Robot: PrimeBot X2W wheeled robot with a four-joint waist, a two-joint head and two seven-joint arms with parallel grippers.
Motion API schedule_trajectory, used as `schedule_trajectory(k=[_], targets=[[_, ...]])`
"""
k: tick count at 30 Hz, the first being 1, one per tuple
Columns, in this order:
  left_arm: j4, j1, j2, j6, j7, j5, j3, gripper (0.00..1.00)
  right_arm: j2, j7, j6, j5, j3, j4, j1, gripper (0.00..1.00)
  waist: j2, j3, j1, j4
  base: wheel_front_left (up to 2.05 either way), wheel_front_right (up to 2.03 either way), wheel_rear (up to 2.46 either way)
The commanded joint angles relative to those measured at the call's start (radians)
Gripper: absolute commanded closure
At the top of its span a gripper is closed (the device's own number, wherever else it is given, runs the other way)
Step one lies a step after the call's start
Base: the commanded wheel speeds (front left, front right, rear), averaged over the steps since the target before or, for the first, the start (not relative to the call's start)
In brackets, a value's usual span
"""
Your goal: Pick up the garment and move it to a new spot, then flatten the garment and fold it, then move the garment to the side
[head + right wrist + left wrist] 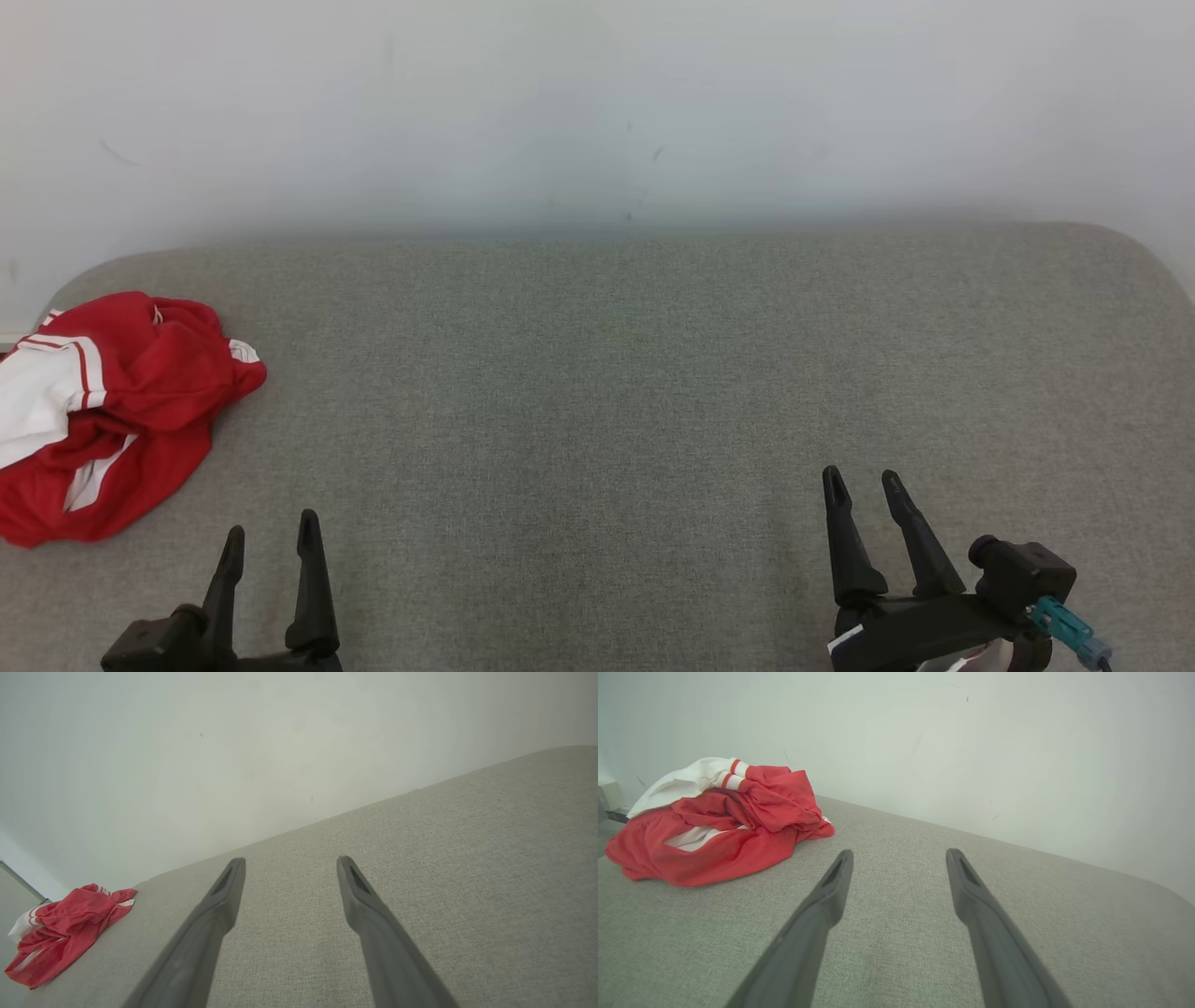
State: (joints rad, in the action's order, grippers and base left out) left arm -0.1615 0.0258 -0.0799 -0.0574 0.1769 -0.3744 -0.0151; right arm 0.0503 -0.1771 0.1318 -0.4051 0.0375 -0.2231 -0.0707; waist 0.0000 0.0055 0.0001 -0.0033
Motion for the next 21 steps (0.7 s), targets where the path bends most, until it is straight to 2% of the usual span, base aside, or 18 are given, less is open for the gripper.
schedule_trajectory(k=[1, 21], targets=[[0.01, -0.004, -0.007, -0.002, 0.011, 0.031, 0.0, 0.0, 0.0, -0.012, -0.001, 0.033, 0.005, 0.008, -0.006, 0.0, 0.0, 0.0, -0.0001, 0.0, 0.0, 0.0, 0.0], [0.007, -0.019, 0.004, -0.028, 0.054, 0.184, -0.024, 0.0, 0.0, -0.055, -0.002, 0.177, 0.002, -0.001, 0.005, 0.0, 0.0, -0.003, -0.0001, 0.006, 0.0, 0.0, 0.0]])
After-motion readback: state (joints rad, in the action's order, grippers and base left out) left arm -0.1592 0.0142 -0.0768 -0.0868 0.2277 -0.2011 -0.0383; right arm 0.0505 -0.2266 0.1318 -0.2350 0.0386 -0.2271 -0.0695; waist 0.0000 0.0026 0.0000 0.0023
